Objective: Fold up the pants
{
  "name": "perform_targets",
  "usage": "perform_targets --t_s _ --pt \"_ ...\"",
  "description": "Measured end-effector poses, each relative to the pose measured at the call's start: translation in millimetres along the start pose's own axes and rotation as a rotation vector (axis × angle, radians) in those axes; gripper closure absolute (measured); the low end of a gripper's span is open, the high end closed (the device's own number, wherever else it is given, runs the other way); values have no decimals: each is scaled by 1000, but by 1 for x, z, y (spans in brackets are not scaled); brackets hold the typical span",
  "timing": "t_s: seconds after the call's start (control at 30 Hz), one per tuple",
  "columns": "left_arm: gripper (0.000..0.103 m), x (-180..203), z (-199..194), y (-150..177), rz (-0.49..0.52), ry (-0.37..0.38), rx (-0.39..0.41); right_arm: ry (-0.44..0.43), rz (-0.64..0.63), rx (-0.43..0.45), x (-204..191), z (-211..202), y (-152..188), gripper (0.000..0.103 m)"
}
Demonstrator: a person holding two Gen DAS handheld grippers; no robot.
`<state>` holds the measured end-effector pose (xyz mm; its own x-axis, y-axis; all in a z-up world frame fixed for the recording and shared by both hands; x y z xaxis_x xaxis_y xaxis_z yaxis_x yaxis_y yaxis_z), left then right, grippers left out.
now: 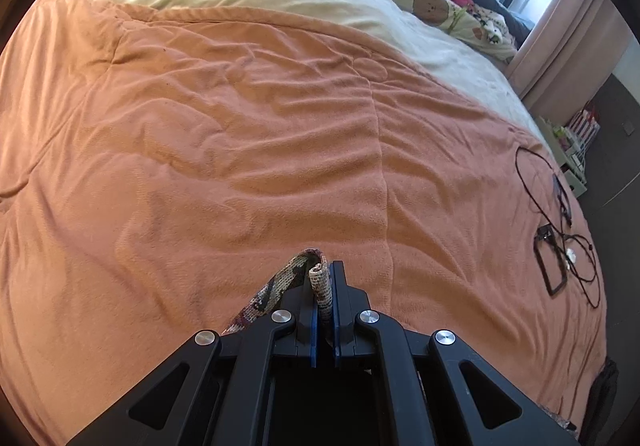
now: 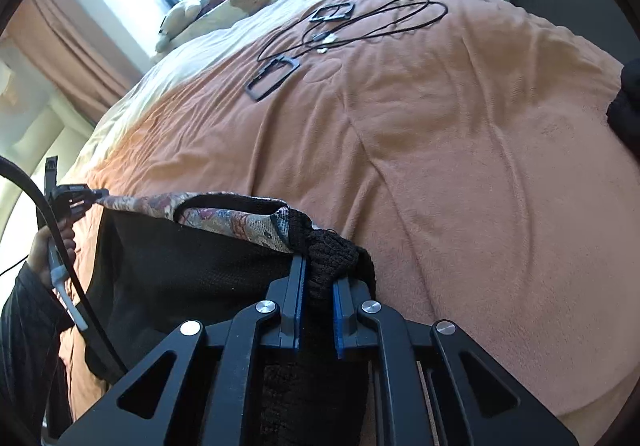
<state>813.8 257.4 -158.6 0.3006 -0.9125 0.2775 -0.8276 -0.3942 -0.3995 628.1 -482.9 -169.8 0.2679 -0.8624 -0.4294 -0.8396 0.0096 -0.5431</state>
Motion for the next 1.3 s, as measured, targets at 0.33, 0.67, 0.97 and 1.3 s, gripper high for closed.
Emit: perform_targets --t_s 0.33,0.67,0.97,1.3 --pt "20 -3 -29 9 47 -21 3 -11 20 -25 -7 -6 3 30" --pt "20 -34 -109 44 82 -21 40 -52 57 -10 10 -42 32 22" --pt "20 -71 -160 90 59 -35 50 -77 81 -25 17 -70 55 22" --pt "24 -104 -186 153 -13 -17 46 -134 146 -49 29 -85 82 22"
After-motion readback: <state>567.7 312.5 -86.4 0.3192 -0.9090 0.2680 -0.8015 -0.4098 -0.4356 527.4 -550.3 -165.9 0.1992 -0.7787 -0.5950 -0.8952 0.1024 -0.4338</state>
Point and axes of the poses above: each gripper's, at about its wrist camera, not at the fingertips, and z roughly the way its jaws point, x to its right, y to its underside, the point moved 3 cm from there along z, roughly the way its jaws point, and after that the axes turned 7 degrees about -x, right-handed, at the moved point
